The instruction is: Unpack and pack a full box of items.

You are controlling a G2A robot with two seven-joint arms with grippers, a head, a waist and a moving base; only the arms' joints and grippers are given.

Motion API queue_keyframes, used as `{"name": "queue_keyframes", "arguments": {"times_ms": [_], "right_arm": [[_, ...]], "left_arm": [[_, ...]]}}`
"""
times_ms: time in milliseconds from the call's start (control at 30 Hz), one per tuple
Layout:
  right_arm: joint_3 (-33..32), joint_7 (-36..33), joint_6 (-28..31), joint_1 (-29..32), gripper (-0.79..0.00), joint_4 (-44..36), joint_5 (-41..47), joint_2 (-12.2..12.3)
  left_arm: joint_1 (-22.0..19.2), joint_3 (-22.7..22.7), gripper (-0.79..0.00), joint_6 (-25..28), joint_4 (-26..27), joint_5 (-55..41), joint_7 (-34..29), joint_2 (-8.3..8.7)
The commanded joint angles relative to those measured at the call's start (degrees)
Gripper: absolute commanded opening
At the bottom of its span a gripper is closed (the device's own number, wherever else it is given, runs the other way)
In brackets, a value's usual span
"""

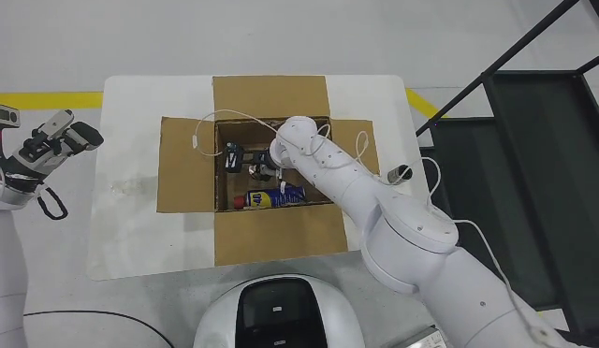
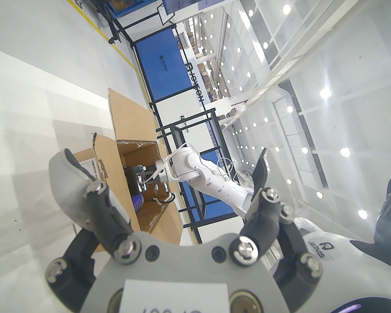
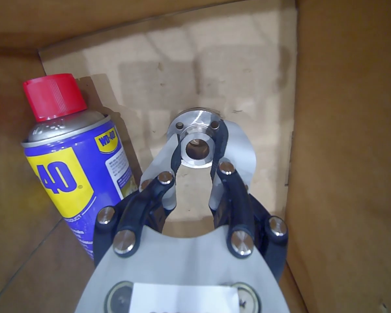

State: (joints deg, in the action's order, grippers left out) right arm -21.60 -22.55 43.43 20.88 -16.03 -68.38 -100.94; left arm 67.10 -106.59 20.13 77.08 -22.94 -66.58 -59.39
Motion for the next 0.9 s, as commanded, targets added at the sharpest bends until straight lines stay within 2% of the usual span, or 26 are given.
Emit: {"name": "queue_keyframes", "arguments": {"times_ms": [0, 267, 467, 700, 867], "right_arm": [[-0.17, 0.66, 0.58, -0.1, -0.785, -0.4, -0.22, 0.3], [-1.25, 3.43, 3.2, 0.39, -0.785, -3.58, -1.2, 2.52], [-2.85, 2.41, 3.96, 1.23, -0.785, -8.72, -1.94, 5.25], [-7.03, -1.42, 2.87, 3.51, -0.785, -17.42, -2.26, 10.18], [-12.43, -5.76, 2.66, 7.43, -0.785, -29.15, -2.7, 15.04]], "left_arm": [[0.0, 0.0, 0.0, 0.0, 0.0, 0.0, 0.0, 0.0], [0.0, 0.0, 0.0, 0.0, 0.0, 0.0, 0.0, 0.0], [0.0, 0.0, 0.0, 0.0, 0.0, 0.0, 0.0, 0.0], [0.0, 0.0, 0.0, 0.0, 0.0, 0.0, 0.0, 0.0], [0.0, 0.0, 0.0, 0.0, 0.0, 0.0, 0.0, 0.0]]}}
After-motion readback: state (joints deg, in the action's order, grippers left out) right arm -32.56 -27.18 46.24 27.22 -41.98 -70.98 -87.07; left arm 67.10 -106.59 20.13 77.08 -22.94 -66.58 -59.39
